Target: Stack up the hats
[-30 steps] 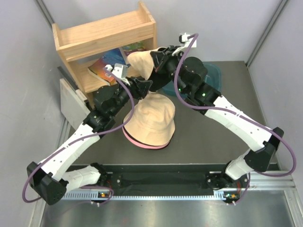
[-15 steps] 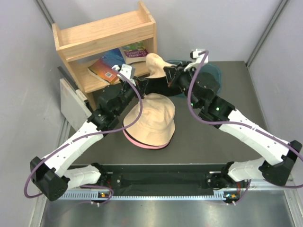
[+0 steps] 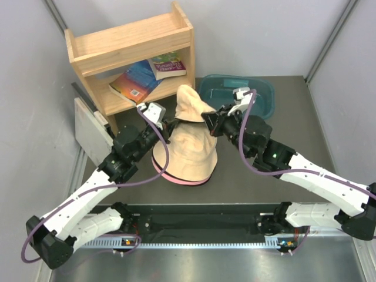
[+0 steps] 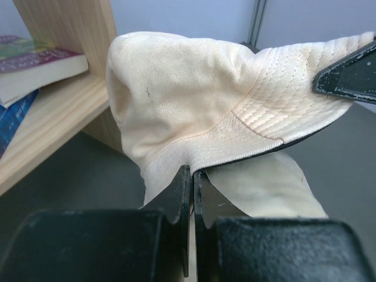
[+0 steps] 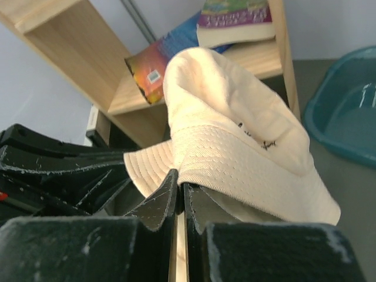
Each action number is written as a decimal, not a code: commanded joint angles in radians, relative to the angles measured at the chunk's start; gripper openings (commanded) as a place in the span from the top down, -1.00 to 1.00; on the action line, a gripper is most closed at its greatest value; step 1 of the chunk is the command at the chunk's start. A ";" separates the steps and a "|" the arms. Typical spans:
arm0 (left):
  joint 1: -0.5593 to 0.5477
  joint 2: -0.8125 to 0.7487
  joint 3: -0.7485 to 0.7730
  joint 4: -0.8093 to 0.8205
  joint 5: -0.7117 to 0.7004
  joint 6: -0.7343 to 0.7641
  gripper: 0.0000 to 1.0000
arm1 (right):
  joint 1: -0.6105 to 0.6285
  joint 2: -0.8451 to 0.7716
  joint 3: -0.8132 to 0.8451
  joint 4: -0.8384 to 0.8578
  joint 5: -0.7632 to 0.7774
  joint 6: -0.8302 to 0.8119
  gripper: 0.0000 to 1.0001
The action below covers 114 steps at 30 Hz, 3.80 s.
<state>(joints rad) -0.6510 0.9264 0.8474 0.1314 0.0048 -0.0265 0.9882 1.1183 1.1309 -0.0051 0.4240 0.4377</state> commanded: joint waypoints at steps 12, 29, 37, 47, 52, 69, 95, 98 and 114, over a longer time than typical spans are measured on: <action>0.021 -0.150 -0.108 -0.157 -0.028 -0.056 1.00 | 0.099 -0.118 -0.178 -0.116 -0.076 0.179 0.96; -0.056 -0.169 -0.113 -0.202 0.004 -0.004 1.00 | -0.083 -0.213 -0.069 -0.245 -0.157 0.052 -0.58; -0.067 -0.179 -0.105 -0.234 0.004 -0.001 1.00 | -0.177 -0.112 0.020 -0.145 -0.359 -0.089 -0.47; -0.076 -0.181 -0.102 -0.257 -0.040 0.000 1.00 | -0.189 0.072 0.104 -0.118 -0.396 -0.194 -0.40; -0.078 -0.179 -0.099 -0.259 -0.046 0.002 1.00 | -0.189 0.089 0.115 -0.150 -0.398 -0.212 0.61; -0.076 -0.236 -0.111 -0.286 -0.118 -0.076 1.00 | -0.123 -0.150 -0.123 -0.156 -0.278 -0.082 1.00; -0.076 -0.508 -0.354 -0.064 -0.200 -0.984 -0.56 | 0.187 -0.147 -0.418 0.089 0.070 0.182 1.00; -0.076 -0.427 -0.329 -0.043 -0.148 -0.981 -0.55 | 0.208 -0.138 -0.422 0.105 0.071 0.184 1.00; -0.078 -0.390 -0.383 0.066 -0.144 -1.061 0.30 | 0.257 -0.084 -0.408 0.114 0.084 0.184 1.00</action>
<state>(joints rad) -0.7280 0.5468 0.4740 0.1135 -0.1463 -1.0679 1.2156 1.0111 0.7147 0.0978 0.5411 0.6144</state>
